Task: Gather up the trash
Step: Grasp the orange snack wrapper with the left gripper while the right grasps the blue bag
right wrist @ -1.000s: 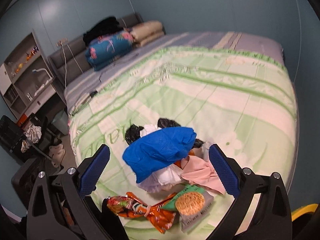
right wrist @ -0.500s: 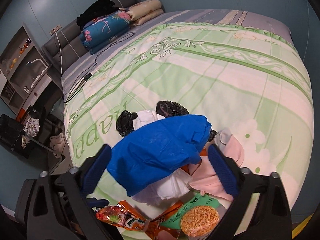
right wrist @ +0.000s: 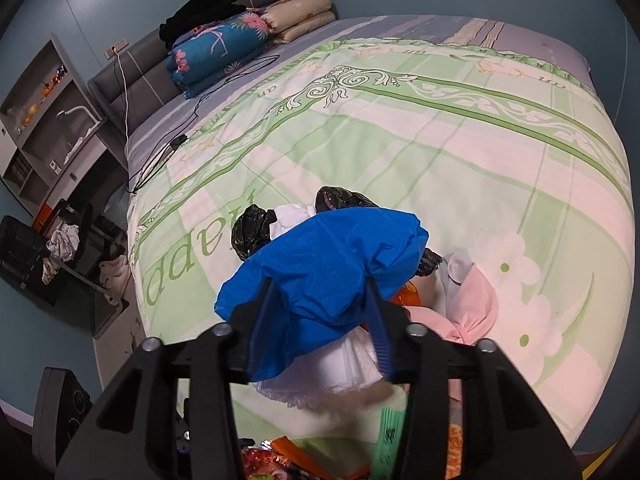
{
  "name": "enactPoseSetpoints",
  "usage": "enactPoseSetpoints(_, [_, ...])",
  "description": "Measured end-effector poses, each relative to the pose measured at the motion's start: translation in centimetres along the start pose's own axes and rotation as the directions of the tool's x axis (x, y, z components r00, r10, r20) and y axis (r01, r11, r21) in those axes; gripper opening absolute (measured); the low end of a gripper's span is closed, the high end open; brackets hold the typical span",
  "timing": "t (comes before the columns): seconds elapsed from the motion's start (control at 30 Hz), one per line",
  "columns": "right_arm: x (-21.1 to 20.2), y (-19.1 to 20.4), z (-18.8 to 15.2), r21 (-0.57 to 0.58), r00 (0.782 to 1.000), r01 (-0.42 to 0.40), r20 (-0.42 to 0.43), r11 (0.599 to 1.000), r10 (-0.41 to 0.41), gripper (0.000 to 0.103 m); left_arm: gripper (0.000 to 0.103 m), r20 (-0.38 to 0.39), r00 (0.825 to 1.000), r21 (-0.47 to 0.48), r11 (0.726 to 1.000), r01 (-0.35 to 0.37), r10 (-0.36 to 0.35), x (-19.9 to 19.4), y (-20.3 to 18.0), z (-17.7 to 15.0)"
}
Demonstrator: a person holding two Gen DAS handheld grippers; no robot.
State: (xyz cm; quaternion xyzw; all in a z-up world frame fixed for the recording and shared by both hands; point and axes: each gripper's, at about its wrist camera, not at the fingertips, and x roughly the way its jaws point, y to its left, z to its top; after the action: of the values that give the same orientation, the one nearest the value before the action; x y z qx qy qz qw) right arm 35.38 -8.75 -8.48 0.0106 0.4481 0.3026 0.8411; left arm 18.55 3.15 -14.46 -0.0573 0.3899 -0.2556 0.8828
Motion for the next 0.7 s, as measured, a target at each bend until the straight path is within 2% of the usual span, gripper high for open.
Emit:
enactPoseSetpoints(0.1, [-0.2, 0.1, -0.1, -0.006, 1.000, -0.005, 0.011, 1.000, 0.005, 0.018, 0.021, -0.011, 1.000, -0.005, 1.000, -0.003, 0.003, 0.1, -0.1, 0.0])
enactPoseSetpoints(0.2, [-0.5, 0.0, -0.2, -0.008, 1.000, -0.014, 0.014, 1.000, 0.014, 0.014, 0.021, -0.033, 0.999, -0.029, 1.000, 0.007, -0.008, 0.7, -0.1, 0.2])
enactPoseSetpoints(0.4, [-1.2, -0.1, -0.3, -0.003, 0.999, -0.023, 0.033, 1.000, 0.023, 0.010, 0.011, -0.045, 0.999, -0.009, 0.999, 0.031, -0.031, 1.0, -0.8, 0.0])
enactPoseSetpoints(0.43, [-1.4, 0.0, -0.3, -0.002, 0.999, -0.024, 0.040, 1.000, 0.024, 0.010, 0.004, -0.046, 0.998, -0.002, 0.999, 0.036, -0.036, 1.1, -0.8, 0.1])
enactPoseSetpoints(0.7, [-3.1, 0.4, -0.4, -0.016, 0.995, -0.048, 0.092, 0.999, 0.050, 0.006, 0.004, -0.002, 1.000, 0.033, 0.999, 0.023, -0.023, 0.3, -1.3, 0.3])
